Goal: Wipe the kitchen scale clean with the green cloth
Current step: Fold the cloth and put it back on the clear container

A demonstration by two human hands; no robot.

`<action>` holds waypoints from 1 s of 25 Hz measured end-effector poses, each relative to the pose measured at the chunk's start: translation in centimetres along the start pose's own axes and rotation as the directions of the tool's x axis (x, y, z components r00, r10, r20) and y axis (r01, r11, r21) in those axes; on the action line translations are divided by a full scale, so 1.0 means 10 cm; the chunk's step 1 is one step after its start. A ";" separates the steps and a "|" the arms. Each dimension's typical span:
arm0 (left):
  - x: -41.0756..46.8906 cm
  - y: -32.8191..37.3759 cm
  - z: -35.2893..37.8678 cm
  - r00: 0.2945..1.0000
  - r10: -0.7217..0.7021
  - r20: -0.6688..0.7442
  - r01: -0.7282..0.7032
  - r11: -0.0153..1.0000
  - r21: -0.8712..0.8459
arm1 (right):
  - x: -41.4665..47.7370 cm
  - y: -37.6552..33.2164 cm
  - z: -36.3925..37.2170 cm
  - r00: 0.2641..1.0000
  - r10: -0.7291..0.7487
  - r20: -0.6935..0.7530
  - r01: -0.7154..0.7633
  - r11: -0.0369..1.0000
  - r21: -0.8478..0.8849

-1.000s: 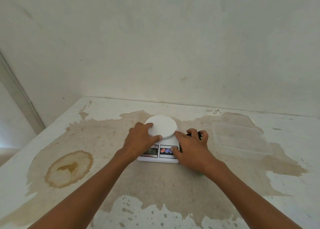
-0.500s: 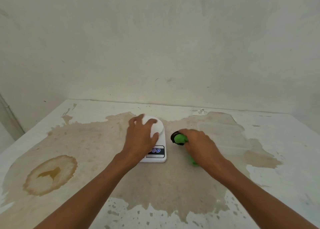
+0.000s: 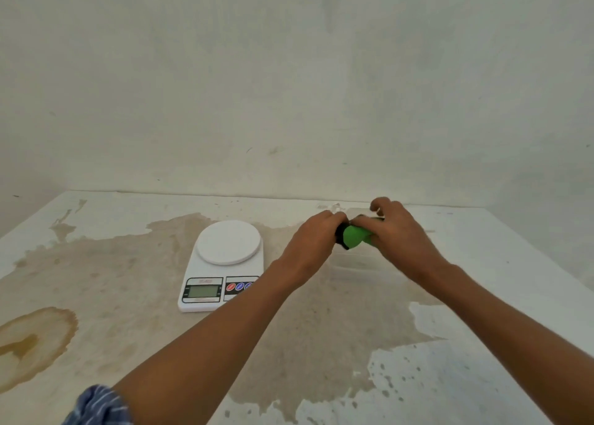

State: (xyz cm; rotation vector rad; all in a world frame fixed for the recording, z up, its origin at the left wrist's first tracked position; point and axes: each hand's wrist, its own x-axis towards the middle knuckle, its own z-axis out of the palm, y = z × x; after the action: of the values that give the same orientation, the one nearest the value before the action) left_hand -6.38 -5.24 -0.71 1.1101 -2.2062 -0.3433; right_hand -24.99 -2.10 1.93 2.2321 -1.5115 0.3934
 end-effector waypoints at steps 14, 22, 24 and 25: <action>-0.10 -0.09 0.03 0.906 0.054 0.419 -0.196 0.932 0.304 | -0.66 -0.26 0.19 0.964 0.139 0.227 -0.181 0.968 0.173; -0.01 -0.33 0.10 0.967 -0.057 0.248 -0.020 0.954 0.298 | -0.13 -0.19 0.56 0.960 0.193 0.204 -0.221 0.967 0.126; -0.04 -0.35 0.10 0.969 -0.040 0.242 -0.036 0.953 0.301 | -0.14 -0.18 0.57 0.970 0.156 0.188 -0.188 0.969 0.164; -0.06 -0.39 0.11 0.974 -0.029 0.227 -0.040 0.955 0.293 | -0.16 -0.18 0.59 0.978 0.129 0.164 -0.159 0.970 0.183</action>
State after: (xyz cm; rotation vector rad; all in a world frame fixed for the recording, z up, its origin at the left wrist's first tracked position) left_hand -4.40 -7.18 -3.67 1.2750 -2.5262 -0.1444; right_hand -23.91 -3.02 -4.26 2.3538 -1.7920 0.4424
